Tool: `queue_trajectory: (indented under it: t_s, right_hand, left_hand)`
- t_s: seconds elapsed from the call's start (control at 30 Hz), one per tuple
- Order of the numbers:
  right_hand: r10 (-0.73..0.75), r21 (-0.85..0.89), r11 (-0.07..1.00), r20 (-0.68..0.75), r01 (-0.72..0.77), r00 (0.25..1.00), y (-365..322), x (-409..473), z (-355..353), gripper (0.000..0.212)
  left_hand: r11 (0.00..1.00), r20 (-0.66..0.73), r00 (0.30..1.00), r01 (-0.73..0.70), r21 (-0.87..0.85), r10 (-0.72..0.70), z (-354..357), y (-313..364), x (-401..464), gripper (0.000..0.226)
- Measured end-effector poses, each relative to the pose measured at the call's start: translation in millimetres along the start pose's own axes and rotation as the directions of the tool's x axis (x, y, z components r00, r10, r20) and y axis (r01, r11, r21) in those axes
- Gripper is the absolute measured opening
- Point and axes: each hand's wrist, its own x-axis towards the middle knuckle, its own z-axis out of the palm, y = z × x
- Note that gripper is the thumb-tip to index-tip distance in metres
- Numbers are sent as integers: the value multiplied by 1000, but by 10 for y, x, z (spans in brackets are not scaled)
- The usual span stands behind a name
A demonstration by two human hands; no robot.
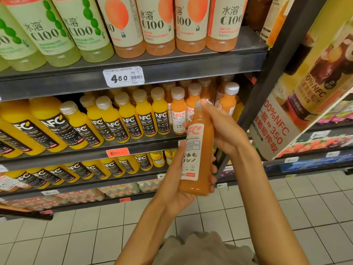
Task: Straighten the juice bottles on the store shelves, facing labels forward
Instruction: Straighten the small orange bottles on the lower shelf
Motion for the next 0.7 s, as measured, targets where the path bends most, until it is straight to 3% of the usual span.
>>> queue_trajectory:
  t_s: [0.2,0.37,0.47,0.57,0.7]
  right_hand:
    - [269,125,957,-31,-263,963,223,109,-48,34]
    - [326,175,928,44,-328,944,321,144,-124,43]
    - [215,96,972,5,-215,977,255,185,-158,36]
    - [19,-129,992,34,-15,999,161,182,-167,26]
    - [-129,-481,863,92,157,987,81,135,-202,13]
  left_hand:
    - [1000,-92,996,-1,9,2,15,-16,-8,60]
    - [1000,-97,995,14,-4,-14,-37,33,3,58]
    - [996,-114,993,8,94,3,-78,37,37,51]
    - [954,-200,978,0,299,63,-154,-23,134,46]
    - [865,-261,954,4,502,147,-328,-64,362,48]
